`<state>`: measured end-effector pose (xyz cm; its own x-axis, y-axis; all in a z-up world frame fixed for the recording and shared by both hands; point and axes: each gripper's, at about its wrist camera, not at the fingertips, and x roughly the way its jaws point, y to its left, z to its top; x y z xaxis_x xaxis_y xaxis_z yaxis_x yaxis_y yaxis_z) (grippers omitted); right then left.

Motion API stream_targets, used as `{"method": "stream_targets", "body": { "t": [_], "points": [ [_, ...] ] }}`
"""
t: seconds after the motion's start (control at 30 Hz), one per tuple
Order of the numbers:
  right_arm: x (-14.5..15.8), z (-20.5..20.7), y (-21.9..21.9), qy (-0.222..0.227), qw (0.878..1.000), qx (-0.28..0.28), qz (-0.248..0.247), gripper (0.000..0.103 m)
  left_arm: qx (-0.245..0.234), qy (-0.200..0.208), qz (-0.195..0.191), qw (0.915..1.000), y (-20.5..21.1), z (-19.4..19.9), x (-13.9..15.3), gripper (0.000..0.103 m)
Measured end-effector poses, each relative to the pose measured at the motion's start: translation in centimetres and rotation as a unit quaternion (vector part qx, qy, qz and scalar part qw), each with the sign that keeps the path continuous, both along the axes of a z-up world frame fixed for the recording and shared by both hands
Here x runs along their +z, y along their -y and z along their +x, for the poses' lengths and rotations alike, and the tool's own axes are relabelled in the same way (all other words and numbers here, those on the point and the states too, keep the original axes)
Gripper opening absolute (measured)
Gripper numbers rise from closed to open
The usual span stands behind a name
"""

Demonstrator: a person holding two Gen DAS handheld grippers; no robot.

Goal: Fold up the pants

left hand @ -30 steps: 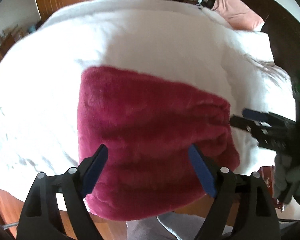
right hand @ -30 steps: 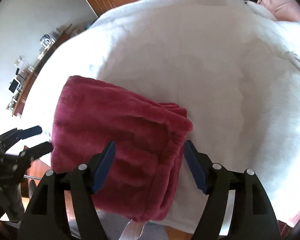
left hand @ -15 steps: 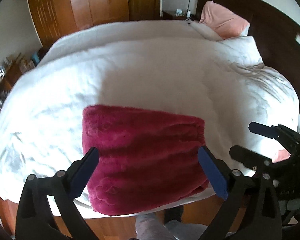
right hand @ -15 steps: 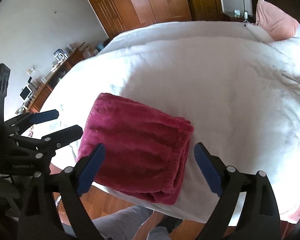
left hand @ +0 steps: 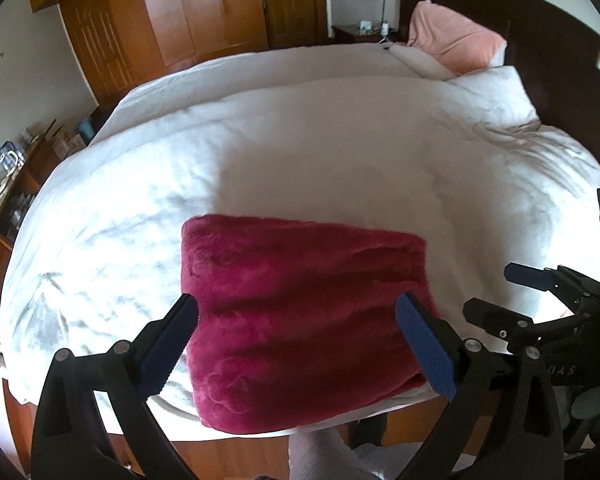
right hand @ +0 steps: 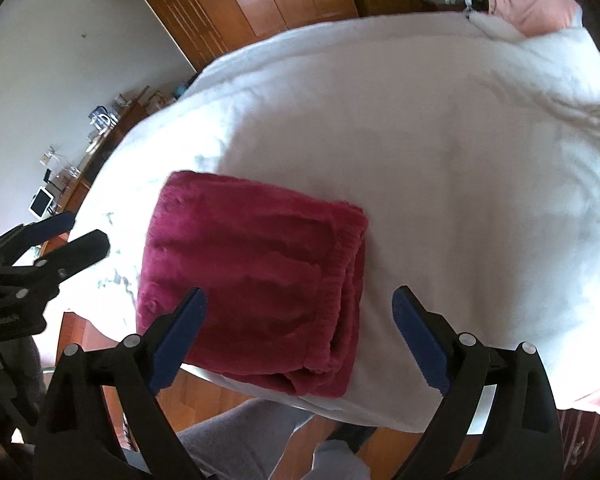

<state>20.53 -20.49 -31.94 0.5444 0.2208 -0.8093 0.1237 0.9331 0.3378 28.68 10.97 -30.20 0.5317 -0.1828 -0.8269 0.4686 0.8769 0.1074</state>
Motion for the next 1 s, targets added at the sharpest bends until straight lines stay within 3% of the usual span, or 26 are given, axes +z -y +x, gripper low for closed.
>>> {"method": "stream_targets", "body": {
  "t": [0.2,0.3,0.6,0.83,1.0],
  "points": [
    [-3.7,2.3,0.3,-0.041,0.999,-0.008,0.024,0.095,0.040,-0.025,0.008,0.9988,-2.0,2.2,-2.6,0.098],
    [-5.5,3.7,0.7,-0.062,0.997,-0.014,0.035,0.095,0.066,-0.057,-0.012,0.9961,-4.1,4.0,-4.2,0.098],
    [-10.2,7.0,1.5,-0.120,0.989,-0.035,0.073,0.095,0.155,-0.158,-0.095,0.9705,-12.0,10.3,-9.3,0.098],
    [-12.9,8.9,1.9,-0.157,0.982,-0.048,0.096,0.095,0.144,-0.231,-0.154,0.9500,-14.4,14.3,-12.5,0.098],
    [-14.6,10.0,1.9,-0.176,0.976,-0.052,0.120,0.096,0.111,-0.271,-0.156,0.9432,-14.1,16.3,-14.8,0.098]
  ]
}}
